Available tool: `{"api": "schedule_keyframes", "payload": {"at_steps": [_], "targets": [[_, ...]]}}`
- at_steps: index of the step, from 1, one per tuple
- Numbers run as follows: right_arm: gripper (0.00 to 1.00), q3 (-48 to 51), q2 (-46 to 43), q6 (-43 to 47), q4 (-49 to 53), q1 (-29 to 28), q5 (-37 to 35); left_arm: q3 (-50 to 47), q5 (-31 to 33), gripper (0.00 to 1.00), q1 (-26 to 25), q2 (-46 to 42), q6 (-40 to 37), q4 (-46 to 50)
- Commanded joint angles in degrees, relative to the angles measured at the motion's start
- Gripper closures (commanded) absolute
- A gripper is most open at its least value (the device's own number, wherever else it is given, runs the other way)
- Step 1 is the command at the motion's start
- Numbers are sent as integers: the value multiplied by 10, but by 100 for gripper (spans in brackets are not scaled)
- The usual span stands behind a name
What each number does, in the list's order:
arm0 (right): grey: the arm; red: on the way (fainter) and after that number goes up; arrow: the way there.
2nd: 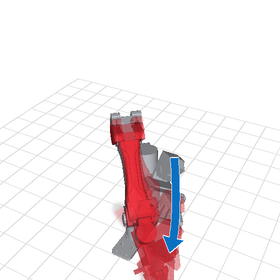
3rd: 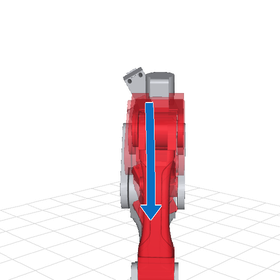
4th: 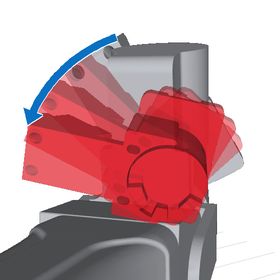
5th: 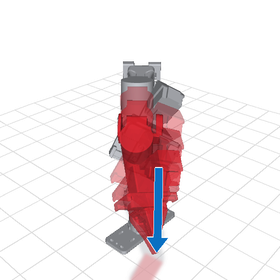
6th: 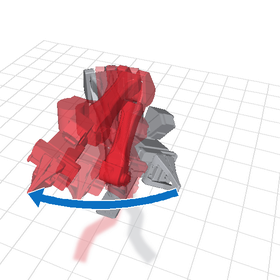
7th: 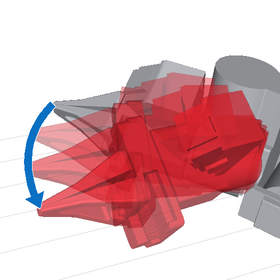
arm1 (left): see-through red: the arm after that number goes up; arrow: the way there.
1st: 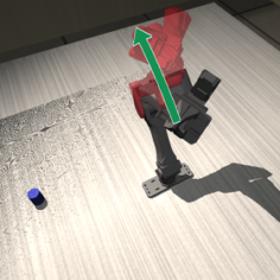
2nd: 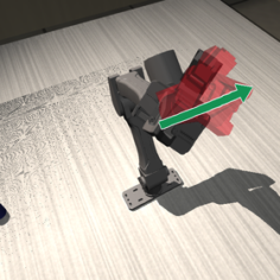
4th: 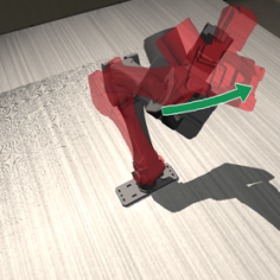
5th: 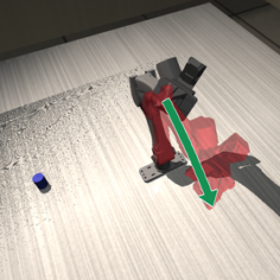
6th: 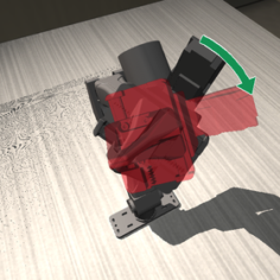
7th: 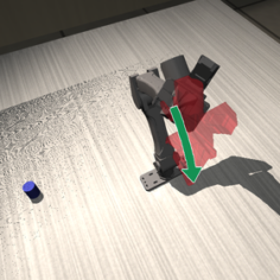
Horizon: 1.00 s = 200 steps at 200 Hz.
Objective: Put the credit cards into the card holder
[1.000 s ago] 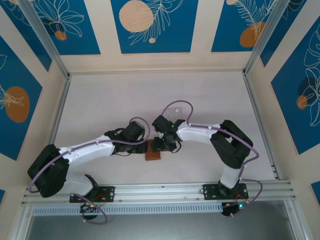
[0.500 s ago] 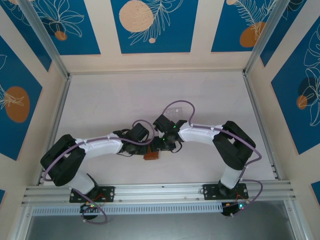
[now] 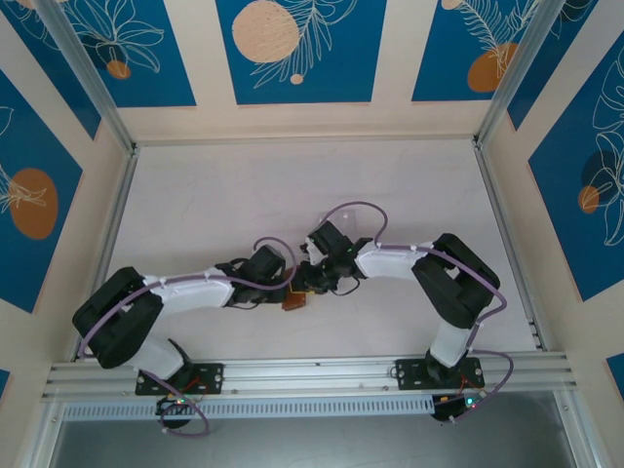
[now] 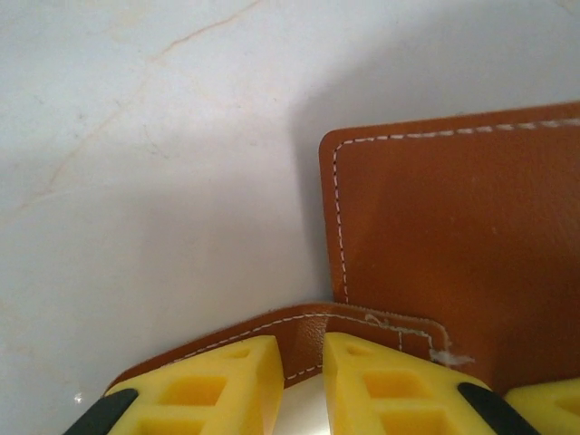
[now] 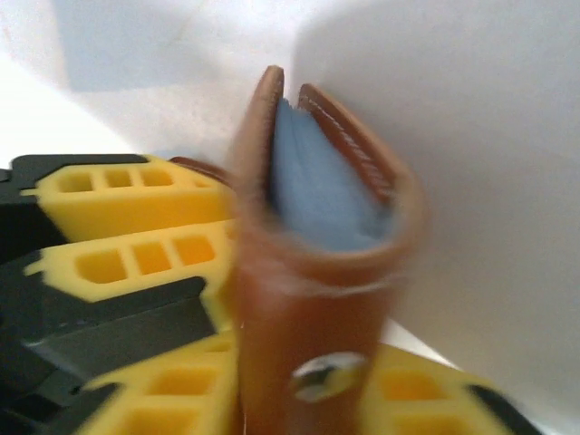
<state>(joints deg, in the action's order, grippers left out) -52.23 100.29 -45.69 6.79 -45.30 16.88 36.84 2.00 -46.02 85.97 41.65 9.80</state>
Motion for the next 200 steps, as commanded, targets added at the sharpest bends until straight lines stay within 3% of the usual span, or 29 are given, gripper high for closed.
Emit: {"api": "schedule_keyframes", "payload": {"at_steps": [1,23,51,87,114,143,174,200], "targets": [[100,27,-39,-21,-20,7,23,-31,-13,77,-2,40,9,42],[100,37,-149,7,142,36,-111,-28,-2,64,3,-21,8,74],[100,-31,-219,29,442,34,-379,-22,25,46,6,-90,-4,137],[100,-74,-225,-4,610,7,-519,-34,35,44,9,-144,10,168],[100,-117,-145,-45,657,-55,-565,-34,51,44,10,-188,25,203],[97,-182,-3,-62,634,-120,-560,-22,73,44,13,-237,31,257],[75,-268,111,-39,586,-159,-521,-11,90,43,19,-286,34,302],[59,-287,103,10,493,-161,-430,-5,88,43,29,-308,37,322]]}}
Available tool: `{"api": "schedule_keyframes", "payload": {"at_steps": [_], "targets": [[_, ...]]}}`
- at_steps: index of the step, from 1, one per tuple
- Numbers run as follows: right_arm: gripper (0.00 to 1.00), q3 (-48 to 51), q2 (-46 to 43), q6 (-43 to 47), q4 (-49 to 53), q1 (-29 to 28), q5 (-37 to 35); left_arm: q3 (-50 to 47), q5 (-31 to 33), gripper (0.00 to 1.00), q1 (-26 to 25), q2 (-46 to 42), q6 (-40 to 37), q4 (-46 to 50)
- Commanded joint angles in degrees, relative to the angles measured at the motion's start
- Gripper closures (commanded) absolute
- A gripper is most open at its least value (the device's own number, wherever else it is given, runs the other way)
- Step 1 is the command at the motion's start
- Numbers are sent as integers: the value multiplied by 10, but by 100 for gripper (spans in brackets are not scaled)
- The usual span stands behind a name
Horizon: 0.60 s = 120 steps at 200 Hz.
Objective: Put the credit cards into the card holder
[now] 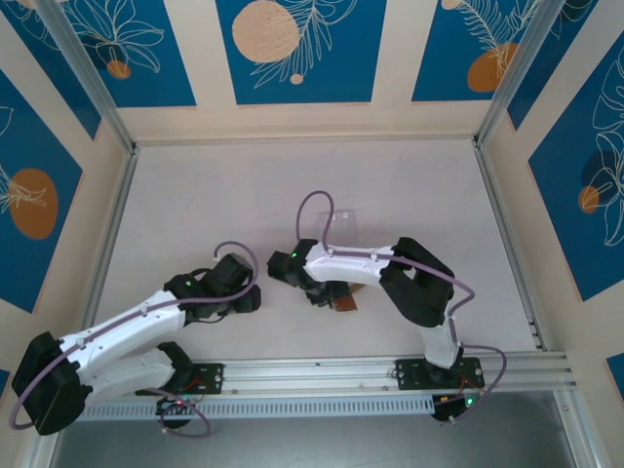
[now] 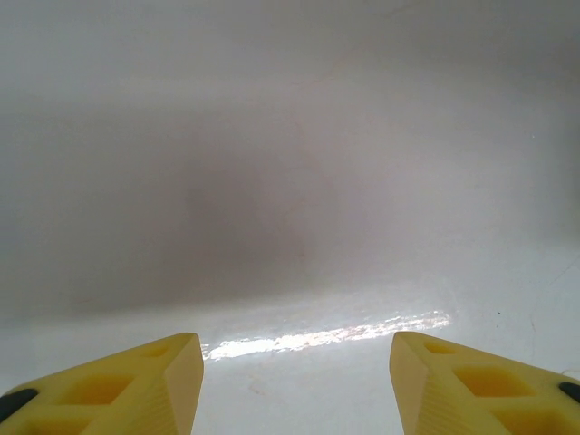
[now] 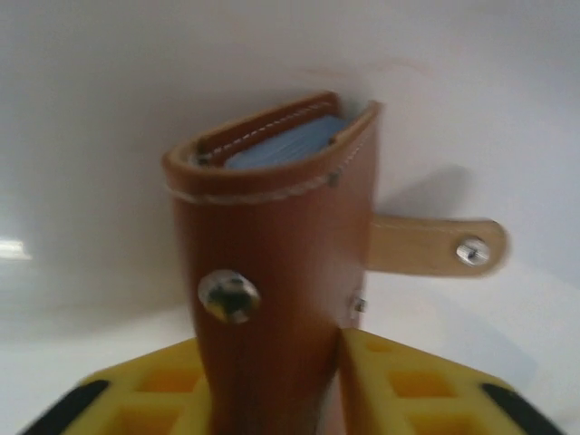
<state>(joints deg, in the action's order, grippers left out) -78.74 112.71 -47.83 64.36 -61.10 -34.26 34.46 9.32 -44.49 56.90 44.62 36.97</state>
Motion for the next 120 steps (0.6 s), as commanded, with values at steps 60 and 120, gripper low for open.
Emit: {"api": "schedule_keyframes", "payload": {"at_steps": [60,120], "targets": [[44,150,-280,101,-235,121,263,81,-79,54,15,60,-78,-4],[49,327,-405,110,-324,296,388,226,-159,65,-34,261,-127,-92]]}}
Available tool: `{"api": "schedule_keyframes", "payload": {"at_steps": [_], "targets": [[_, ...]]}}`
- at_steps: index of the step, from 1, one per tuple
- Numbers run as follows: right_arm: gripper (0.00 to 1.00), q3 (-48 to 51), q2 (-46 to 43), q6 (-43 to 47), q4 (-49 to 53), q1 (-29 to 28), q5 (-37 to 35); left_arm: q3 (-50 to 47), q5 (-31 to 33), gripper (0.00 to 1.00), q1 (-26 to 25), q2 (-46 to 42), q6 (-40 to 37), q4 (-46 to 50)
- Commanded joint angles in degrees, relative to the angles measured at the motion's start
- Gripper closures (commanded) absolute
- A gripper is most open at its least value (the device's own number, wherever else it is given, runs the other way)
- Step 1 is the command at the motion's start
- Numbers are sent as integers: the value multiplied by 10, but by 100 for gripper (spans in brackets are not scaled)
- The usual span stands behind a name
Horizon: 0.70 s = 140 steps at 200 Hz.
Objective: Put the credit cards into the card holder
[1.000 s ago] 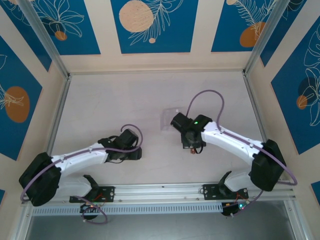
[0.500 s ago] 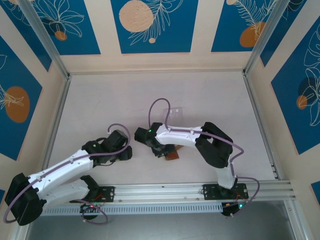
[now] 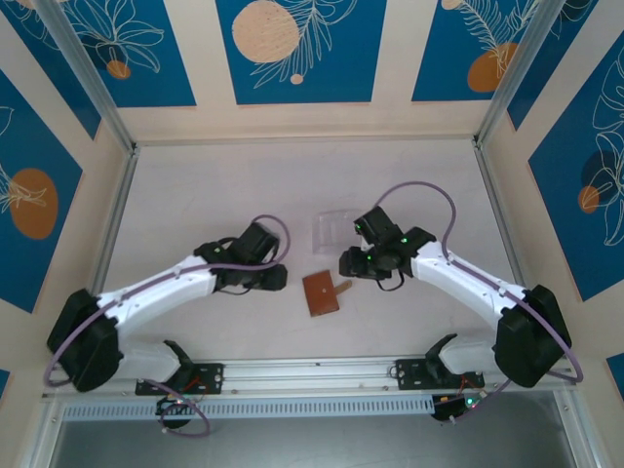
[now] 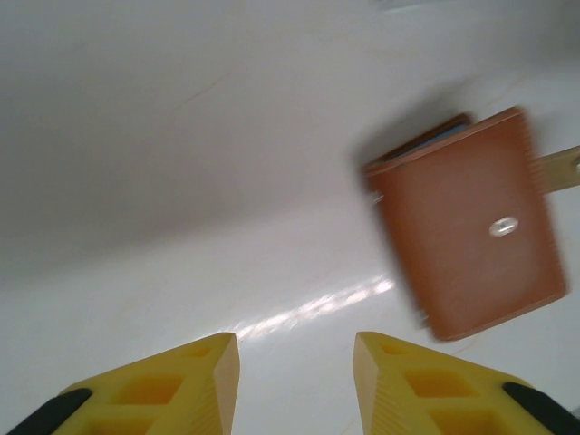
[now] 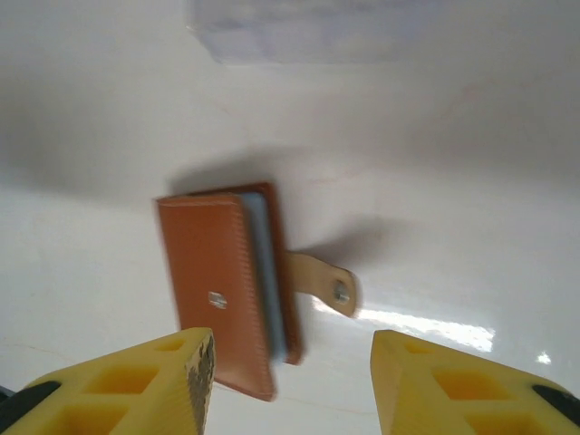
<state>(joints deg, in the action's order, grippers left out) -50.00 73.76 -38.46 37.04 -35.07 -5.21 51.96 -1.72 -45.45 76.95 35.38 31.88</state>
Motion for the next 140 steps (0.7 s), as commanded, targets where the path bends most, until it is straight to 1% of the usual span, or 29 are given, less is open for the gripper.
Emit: {"api": "schedule_keyframes", "payload": {"at_steps": [1,26,61,80,121,140], "targets": [[49,41,-15,16,-53,37,99,53,-49,65,-26,64,-35,-42],[49,62,4,22,-88,59,139,98,-53,66,-45,138,-43,-47],[57,69,48,24,-108,63,150,107,-60,68,-54,199,-42,-66],[62,73,61,27,-111,67,152,109,-60,68,-63,224,-43,-73],[63,79,70,34,-105,74,143,104,-44,69,-79,264,-37,-80],[67,78,75,38,-107,74,153,98,-33,70,-84,270,-33,-81]]}}
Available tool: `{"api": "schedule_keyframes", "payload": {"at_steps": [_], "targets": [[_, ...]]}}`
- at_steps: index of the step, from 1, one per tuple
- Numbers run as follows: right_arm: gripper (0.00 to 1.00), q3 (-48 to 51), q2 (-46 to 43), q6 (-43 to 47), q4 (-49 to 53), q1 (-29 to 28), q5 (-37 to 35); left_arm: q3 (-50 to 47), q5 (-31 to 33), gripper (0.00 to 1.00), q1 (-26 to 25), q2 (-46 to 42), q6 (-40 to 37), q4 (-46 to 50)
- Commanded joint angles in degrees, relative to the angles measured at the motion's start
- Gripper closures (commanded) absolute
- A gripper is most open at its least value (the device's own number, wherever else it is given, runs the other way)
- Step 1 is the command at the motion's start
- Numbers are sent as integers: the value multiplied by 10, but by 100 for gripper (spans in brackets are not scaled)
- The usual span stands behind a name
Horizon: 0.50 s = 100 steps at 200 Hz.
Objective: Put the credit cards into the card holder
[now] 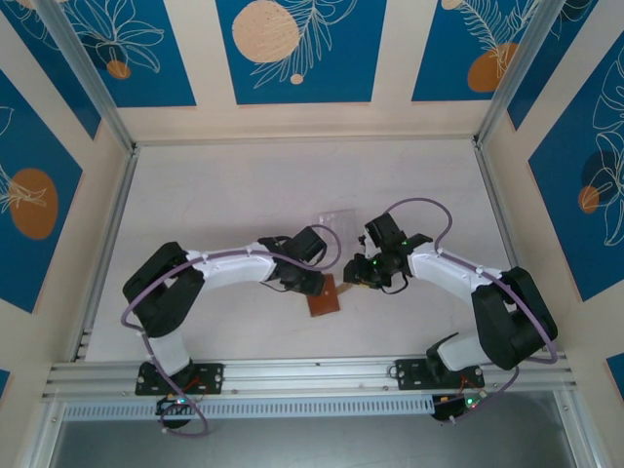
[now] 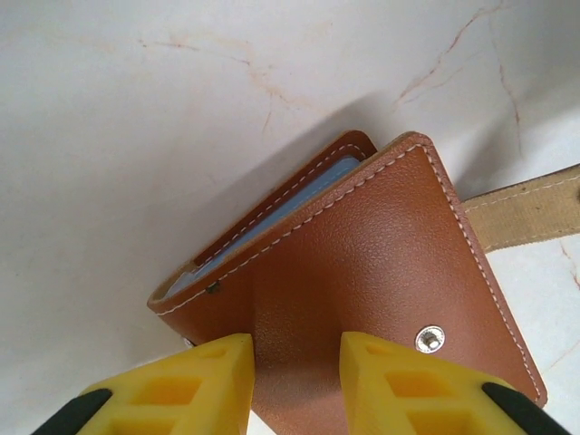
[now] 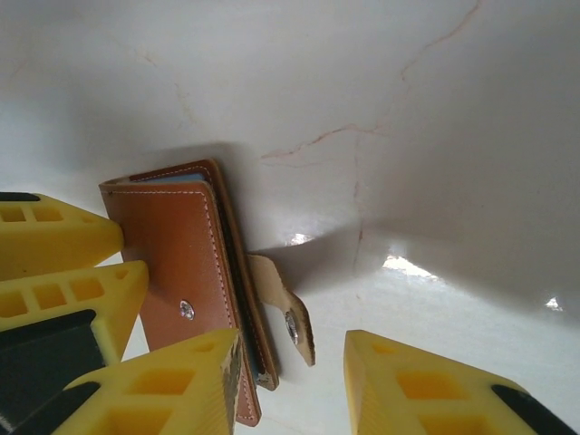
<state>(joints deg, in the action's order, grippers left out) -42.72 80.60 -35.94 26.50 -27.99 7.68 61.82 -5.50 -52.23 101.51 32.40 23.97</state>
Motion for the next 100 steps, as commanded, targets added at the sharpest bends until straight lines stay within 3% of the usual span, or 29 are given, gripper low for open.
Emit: {"api": "schedule_keyframes", "payload": {"at_steps": [1,34,100], "targets": [[68,5,7,13,-2,3,25,0,5,70,-17,25,-3,-1],[78,9,11,16,-6,5,41,-9,20,70,-21,27,2,2],[84,11,21,22,-10,6,48,-22,23,71,-22,24,9,-3]]}}
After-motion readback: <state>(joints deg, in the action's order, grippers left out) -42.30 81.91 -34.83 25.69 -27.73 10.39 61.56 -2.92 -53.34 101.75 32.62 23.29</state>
